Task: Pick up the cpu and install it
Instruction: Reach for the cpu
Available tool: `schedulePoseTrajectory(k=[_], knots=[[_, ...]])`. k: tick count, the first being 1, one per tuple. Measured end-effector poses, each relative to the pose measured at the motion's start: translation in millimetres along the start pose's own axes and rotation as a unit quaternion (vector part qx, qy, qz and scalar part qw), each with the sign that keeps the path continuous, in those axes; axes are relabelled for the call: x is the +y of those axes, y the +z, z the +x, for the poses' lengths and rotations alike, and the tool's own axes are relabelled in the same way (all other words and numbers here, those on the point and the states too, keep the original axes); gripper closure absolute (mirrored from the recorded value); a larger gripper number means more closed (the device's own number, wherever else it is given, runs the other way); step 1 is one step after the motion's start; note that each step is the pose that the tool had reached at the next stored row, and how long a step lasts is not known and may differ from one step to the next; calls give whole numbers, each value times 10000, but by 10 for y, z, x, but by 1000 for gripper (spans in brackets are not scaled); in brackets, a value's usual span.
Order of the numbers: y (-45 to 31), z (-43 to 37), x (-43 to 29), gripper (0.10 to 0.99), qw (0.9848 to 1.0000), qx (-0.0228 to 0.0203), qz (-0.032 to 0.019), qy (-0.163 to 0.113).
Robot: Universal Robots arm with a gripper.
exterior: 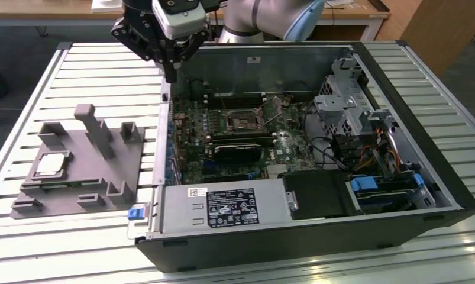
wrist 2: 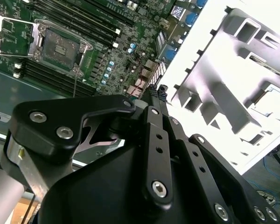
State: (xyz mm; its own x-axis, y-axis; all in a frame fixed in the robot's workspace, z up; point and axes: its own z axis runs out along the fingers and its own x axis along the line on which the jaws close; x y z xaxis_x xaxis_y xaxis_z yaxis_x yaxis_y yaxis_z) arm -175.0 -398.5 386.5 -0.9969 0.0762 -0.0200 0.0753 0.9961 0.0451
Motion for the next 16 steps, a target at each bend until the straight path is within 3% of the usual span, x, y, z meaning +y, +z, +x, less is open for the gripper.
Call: schedulePoseTrajectory(k=[16], knots=[[-1, 55, -4, 980, 10000, 0, 0, 0]])
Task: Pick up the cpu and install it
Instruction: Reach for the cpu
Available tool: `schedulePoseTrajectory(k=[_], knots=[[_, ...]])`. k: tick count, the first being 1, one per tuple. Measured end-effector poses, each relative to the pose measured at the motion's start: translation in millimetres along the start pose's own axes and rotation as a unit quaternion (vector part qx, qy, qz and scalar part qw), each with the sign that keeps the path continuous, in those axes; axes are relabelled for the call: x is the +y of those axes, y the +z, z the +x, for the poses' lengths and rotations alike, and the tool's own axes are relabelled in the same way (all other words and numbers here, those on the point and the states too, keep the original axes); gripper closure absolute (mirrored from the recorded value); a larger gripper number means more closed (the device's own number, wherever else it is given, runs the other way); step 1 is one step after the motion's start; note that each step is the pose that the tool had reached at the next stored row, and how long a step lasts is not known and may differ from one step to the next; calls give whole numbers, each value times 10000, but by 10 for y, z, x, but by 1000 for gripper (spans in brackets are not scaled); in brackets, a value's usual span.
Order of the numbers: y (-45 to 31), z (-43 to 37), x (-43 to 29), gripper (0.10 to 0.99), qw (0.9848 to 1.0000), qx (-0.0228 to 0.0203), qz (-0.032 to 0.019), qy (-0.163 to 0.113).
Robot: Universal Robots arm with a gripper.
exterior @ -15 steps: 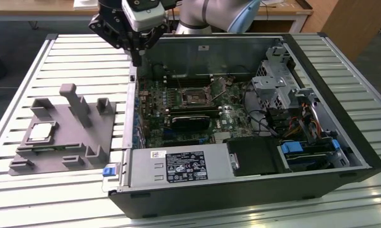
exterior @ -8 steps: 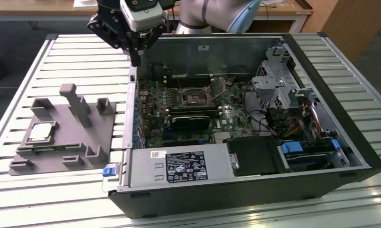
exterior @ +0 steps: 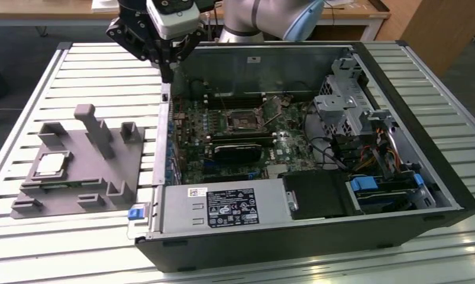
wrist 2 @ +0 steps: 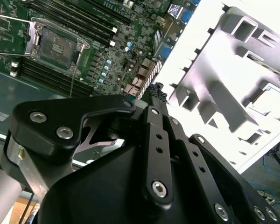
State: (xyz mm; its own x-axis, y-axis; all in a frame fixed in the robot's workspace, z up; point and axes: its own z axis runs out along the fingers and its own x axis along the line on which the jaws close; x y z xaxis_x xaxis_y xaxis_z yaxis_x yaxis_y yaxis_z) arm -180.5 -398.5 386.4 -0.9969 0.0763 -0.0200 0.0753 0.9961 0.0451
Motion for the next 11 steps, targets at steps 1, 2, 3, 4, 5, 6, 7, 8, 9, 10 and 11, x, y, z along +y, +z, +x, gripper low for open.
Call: schedulePoseTrajectory(k=[1, 2, 3, 4, 5, 6, 7, 8, 9, 10, 11], knots=[[0, 4, 0, 980, 10000, 0, 0, 0], [0, 7, -1, 980, 10000, 0, 0, 0], [0, 11, -1, 980, 10000, 0, 0, 0], [0, 14, -1, 980, 10000, 0, 0, 0], [-1, 17, -1, 980, 10000, 0, 0, 0], [0, 21, -2, 980, 10000, 0, 0, 0], [0, 24, -2, 980, 10000, 0, 0, 0], [0, 28, -2, 980, 10000, 0, 0, 0], [0, 32, -2, 980, 10000, 0, 0, 0], [0, 35, -3, 980, 10000, 0, 0, 0], [-1, 38, -3, 980, 10000, 0, 0, 0]])
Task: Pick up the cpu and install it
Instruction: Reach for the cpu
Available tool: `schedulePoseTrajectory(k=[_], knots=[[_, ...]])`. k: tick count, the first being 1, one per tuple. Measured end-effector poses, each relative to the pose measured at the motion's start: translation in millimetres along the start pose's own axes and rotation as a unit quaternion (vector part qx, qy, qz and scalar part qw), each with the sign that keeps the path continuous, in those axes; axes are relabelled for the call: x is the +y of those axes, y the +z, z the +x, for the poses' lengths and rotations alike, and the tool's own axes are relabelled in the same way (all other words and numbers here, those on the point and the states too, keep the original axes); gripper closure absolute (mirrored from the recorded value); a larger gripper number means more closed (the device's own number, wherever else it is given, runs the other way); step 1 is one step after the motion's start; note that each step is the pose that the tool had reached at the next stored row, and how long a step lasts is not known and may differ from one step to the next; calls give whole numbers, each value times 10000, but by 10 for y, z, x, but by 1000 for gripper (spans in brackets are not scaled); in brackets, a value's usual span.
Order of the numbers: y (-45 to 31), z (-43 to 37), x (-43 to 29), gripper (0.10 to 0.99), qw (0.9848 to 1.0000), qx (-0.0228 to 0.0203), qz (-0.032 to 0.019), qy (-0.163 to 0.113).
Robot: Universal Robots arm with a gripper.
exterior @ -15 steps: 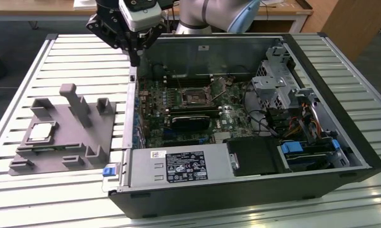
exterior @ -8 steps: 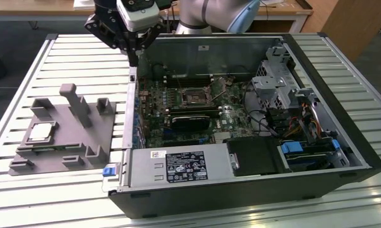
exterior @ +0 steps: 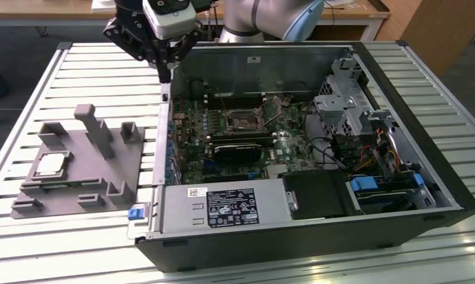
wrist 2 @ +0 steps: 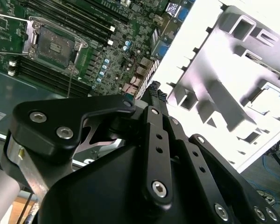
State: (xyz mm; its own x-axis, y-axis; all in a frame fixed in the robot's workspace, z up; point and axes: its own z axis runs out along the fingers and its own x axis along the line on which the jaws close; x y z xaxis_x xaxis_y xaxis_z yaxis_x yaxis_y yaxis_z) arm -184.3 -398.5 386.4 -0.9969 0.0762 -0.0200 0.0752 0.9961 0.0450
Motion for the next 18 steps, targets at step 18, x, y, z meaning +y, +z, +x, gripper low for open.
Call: schedulePoseTrajectory(k=[18], knots=[[0, 46, -4, 980, 10000, 0, 0, 0]])
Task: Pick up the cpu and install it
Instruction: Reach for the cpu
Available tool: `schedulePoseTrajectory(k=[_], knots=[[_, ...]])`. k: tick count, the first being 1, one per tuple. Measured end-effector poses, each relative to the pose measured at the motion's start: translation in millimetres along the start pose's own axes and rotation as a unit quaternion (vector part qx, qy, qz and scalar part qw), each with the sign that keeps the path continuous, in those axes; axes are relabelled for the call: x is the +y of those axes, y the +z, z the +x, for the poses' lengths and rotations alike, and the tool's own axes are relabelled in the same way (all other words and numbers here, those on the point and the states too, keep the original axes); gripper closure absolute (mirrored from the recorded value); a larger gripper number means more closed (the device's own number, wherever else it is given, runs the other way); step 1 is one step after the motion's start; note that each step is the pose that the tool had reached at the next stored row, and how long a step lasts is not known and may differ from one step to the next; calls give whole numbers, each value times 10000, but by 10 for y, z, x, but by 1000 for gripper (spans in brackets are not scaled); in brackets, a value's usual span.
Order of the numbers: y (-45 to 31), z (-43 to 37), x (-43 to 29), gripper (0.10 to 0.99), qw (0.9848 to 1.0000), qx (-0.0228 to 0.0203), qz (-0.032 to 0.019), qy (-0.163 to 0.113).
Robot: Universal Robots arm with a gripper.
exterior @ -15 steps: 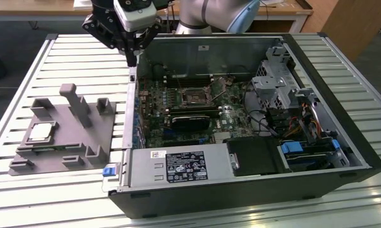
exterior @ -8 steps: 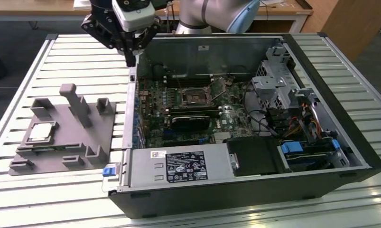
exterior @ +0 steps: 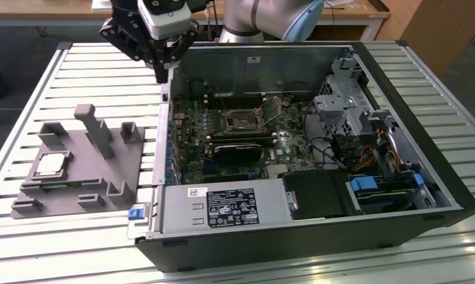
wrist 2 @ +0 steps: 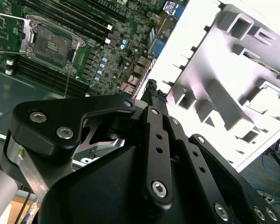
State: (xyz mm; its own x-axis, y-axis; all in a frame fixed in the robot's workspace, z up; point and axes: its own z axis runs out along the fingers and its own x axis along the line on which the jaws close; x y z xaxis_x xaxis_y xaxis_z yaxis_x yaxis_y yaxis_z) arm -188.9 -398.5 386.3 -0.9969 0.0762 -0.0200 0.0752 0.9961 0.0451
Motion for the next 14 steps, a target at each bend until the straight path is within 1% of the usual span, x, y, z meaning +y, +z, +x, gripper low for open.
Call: schedulePoseTrajectory(k=[14], knots=[[0, 31, -2, 980, 10000, 0, 0, 0]])
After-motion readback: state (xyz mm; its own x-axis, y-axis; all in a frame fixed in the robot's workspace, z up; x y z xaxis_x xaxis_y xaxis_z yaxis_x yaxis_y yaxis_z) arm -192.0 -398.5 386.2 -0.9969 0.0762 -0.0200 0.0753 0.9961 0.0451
